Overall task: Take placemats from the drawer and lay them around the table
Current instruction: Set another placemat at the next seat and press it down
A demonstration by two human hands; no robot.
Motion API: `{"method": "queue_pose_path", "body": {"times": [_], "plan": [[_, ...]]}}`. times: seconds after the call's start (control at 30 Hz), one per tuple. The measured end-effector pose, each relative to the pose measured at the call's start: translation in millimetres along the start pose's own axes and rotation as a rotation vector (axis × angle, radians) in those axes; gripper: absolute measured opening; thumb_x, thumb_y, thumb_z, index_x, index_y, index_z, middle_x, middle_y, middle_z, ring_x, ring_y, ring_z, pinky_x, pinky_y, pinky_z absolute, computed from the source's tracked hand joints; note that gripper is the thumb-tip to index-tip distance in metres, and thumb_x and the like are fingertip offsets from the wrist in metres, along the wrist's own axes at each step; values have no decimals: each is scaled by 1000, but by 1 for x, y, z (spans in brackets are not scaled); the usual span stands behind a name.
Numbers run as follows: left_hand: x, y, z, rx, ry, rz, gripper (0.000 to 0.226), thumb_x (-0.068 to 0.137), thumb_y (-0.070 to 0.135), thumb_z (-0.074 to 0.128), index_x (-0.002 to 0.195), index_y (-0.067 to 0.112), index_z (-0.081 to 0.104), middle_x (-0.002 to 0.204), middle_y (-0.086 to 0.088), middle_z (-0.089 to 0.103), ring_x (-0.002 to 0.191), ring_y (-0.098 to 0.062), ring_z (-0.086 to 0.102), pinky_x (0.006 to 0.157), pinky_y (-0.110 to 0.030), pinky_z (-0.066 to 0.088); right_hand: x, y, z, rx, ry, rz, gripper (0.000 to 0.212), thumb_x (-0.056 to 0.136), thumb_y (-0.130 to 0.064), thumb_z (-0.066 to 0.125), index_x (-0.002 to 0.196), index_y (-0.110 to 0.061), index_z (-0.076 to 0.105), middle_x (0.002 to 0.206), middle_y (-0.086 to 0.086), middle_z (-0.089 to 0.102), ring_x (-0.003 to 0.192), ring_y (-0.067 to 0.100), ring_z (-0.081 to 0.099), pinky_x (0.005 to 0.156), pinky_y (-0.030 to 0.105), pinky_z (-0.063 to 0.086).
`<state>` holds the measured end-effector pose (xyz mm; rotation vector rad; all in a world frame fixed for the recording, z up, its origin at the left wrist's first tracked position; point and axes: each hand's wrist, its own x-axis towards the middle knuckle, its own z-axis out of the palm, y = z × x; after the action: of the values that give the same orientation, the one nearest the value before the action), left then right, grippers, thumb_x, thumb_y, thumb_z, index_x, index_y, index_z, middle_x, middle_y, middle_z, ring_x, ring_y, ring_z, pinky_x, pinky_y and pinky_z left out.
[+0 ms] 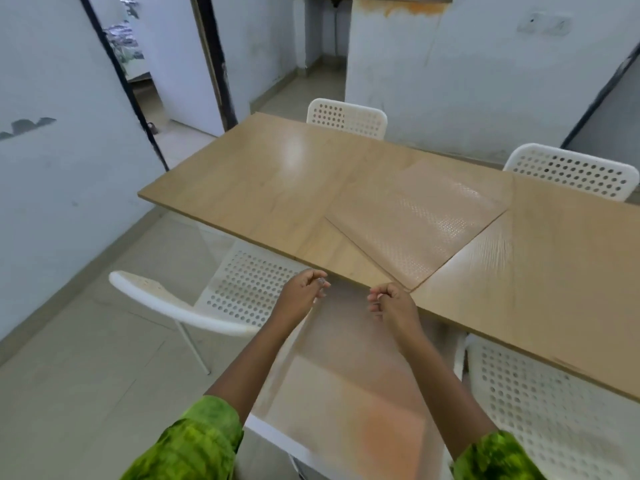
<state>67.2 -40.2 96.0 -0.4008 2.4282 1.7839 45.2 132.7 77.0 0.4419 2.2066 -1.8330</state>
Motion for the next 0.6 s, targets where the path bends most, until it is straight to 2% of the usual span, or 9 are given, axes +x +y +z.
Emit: {"method": "queue_pose_path", "body": {"times": [0.13, 0.23, 0.4, 0.53, 0.6], "plan": [[27, -15, -44, 4, -120, -6, 26, 95, 17, 44, 113, 7, 60, 100, -4, 66, 77, -11, 59, 68, -22, 45, 6, 4, 45, 56, 137, 50, 34, 88, 6, 32, 74, -15, 55, 79, 4, 57, 63, 13, 50, 58, 21, 37], [41, -21, -81, 13, -194, -3, 24, 96, 19, 45, 112, 11, 60, 102, -2, 66, 85, -15, 61, 72, -27, 46, 5, 1, 74, 87, 237, 77, 34, 88, 4, 31, 73, -15, 55, 79, 4, 57, 61, 13, 51, 57, 21, 37], [71, -16, -129, 24, -287, 33, 19, 96, 20, 43, 105, 15, 59, 104, -3, 67, 84, -16, 61, 66, -25, 44, 9, -22, 109, 88, 364, 32, 29, 88, 0, 39, 73, -19, 55, 81, 3, 59, 64, 15, 52, 61, 26, 39], [94, -9, -146, 27, -346, 51, 20, 96, 20, 43, 108, 15, 58, 102, -2, 66, 86, -17, 61, 69, -28, 44, 25, -40, 118, 0, 420, 2, 20, 87, -5, 43, 80, -17, 57, 85, 5, 61, 76, 20, 57, 66, 30, 43], [110, -5, -149, 19, -368, 50, 18, 96, 20, 43, 105, 16, 58, 102, -2, 65, 85, -17, 62, 68, -28, 44, 38, -47, 116, -123, 462, -1, 20, 86, -5, 42, 88, -13, 60, 92, 6, 63, 86, 26, 60, 71, 31, 44]]}}
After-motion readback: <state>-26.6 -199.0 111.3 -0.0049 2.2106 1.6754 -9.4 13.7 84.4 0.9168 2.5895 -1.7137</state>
